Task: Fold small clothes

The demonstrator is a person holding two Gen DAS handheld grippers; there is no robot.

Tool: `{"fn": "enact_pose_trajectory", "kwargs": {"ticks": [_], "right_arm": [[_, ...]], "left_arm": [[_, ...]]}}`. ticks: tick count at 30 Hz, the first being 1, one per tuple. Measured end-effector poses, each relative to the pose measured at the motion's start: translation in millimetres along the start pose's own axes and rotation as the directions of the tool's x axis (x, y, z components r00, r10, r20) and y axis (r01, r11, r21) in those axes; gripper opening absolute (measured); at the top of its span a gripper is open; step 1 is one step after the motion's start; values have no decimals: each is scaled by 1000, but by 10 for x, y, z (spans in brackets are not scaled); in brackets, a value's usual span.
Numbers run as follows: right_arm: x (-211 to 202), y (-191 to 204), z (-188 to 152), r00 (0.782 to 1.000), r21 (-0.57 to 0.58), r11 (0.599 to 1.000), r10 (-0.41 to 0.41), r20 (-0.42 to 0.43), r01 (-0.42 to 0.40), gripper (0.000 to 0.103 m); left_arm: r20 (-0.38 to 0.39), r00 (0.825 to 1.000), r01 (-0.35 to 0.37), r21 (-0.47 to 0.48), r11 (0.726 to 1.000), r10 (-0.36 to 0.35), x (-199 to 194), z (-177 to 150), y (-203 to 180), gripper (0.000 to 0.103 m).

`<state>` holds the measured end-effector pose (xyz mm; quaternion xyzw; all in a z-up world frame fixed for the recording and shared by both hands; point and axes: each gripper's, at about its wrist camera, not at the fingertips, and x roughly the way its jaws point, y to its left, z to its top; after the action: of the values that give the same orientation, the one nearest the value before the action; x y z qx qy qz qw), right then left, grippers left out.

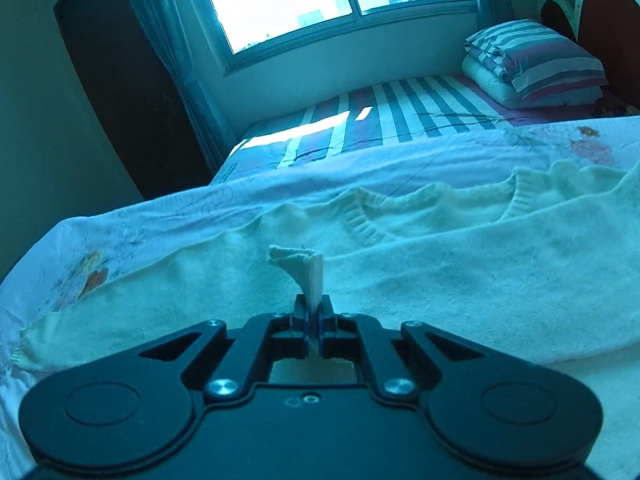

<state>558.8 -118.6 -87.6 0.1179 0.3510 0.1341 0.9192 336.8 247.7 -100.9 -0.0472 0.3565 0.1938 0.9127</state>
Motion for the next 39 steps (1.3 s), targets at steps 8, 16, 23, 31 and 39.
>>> {"fn": "enact_pose_trajectory", "kwargs": {"ticks": [8,16,23,31,39], "right_arm": [[-380,-143,-114,996,-79,995,-50,71,55,27],[-1031,-1099,-148,968,80,978,-204,144,194,32],[-1258,-1816,-214,960,215,951,-252,124,222,36],[-1170,-2289,-274,984,383,918,-151,93,104,38],[-1138,-2355,-222,986,423,902,-136,96,84,38]], "left_arm": [[16,997,73,-58,996,-72,223,153,-333,103],[40,971,235,-27,972,-234,669,494,-1278,103],[-28,884,466,-22,884,-467,864,863,-2304,66],[-78,831,533,-171,828,-551,1244,817,-2678,58],[-50,813,554,-234,799,-579,1489,860,-2721,3]]}}
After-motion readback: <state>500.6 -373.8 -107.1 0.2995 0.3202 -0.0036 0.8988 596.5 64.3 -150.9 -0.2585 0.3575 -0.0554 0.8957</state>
